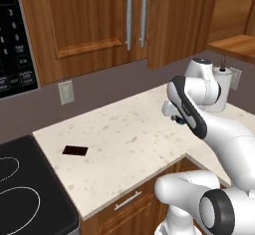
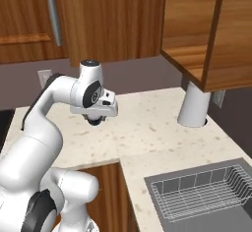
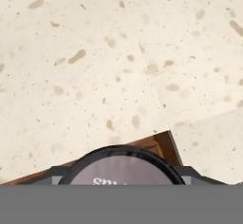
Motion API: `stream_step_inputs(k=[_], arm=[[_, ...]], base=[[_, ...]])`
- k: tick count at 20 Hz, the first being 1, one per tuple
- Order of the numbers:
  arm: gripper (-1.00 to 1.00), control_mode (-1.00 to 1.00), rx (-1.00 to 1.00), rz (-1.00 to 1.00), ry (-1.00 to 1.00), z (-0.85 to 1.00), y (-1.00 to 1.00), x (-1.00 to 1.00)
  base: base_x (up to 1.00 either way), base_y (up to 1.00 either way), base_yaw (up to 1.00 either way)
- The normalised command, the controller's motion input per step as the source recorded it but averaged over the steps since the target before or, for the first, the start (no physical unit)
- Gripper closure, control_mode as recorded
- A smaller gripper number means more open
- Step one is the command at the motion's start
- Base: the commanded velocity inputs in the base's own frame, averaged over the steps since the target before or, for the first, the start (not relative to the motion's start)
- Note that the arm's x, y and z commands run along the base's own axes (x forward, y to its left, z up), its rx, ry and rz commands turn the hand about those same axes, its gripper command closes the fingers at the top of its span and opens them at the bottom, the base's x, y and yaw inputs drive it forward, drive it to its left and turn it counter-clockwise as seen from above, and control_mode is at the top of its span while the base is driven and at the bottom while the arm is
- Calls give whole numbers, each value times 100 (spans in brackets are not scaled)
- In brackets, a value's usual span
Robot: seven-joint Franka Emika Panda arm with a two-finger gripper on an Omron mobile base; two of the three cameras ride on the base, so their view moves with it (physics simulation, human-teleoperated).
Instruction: Pick the yogurt and canned food from the counter and place them in the cabinets closest to them.
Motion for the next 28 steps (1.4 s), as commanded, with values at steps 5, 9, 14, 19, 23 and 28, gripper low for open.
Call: stream_step_inputs(k=[5, 9, 14, 19, 23, 28], arm=[[100, 100, 0, 0, 0, 0, 0, 0], [100, 100, 0, 0, 0, 0, 0, 0], [100, 100, 0, 0, 0, 0, 0, 0], [100, 100, 0, 0, 0, 0, 0, 0], [100, 100, 0, 0, 0, 0, 0, 0], [100, 100, 0, 0, 0, 0, 0, 0]], base=[[-17, -15, -32], [-12, -13, -33], [-10, -12, -34], [-9, -12, -34], [-6, -13, -34], [-4, -14, -33]])
